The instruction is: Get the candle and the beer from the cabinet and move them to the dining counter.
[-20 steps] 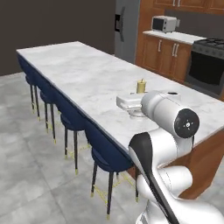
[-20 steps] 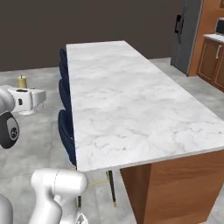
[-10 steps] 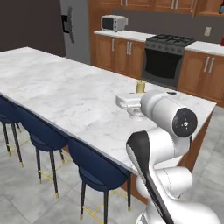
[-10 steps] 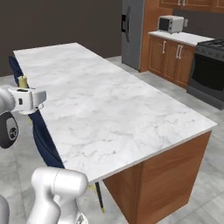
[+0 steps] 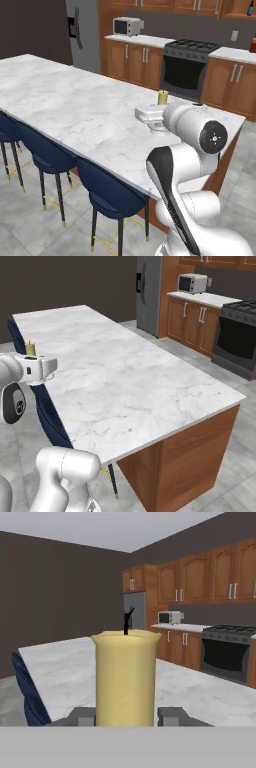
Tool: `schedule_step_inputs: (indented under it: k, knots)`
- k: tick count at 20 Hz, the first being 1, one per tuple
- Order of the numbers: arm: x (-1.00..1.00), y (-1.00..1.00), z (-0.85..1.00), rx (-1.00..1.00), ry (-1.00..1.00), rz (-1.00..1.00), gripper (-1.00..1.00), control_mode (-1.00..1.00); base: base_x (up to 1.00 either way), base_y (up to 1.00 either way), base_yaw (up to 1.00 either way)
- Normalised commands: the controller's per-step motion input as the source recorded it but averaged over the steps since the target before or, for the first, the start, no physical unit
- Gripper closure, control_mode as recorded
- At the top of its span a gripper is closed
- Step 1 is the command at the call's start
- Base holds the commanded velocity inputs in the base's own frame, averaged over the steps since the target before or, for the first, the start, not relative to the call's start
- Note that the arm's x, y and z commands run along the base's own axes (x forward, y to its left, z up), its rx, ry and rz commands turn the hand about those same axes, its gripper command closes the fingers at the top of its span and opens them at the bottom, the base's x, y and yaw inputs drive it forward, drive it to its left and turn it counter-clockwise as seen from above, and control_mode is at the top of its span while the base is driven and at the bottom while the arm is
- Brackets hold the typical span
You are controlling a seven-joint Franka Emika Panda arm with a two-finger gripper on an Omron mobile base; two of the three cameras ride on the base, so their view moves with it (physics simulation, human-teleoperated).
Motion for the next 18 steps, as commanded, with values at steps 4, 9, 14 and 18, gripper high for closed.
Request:
schedule_step_inputs:
  k: [4,9,14,18]
  knots:
    - [0.00,0.00,0.00,0.00,0.00,0.00,1.00,1.00,0.21,-0.01,0.00]
    - [0.27,-0.03,-0.07,0.00,0.00,0.02,1.00,-1.00,0.10,-0.01,0.00]
    - [0.53,-0.31,-0.21,0.04,0.00,0.20,1.00,-1.00,0.00,0.00,0.00]
    - [0.56,-0.48,-0.22,0.08,0.00,0.35,1.00,-1.00,0.00,0.00,0.00]
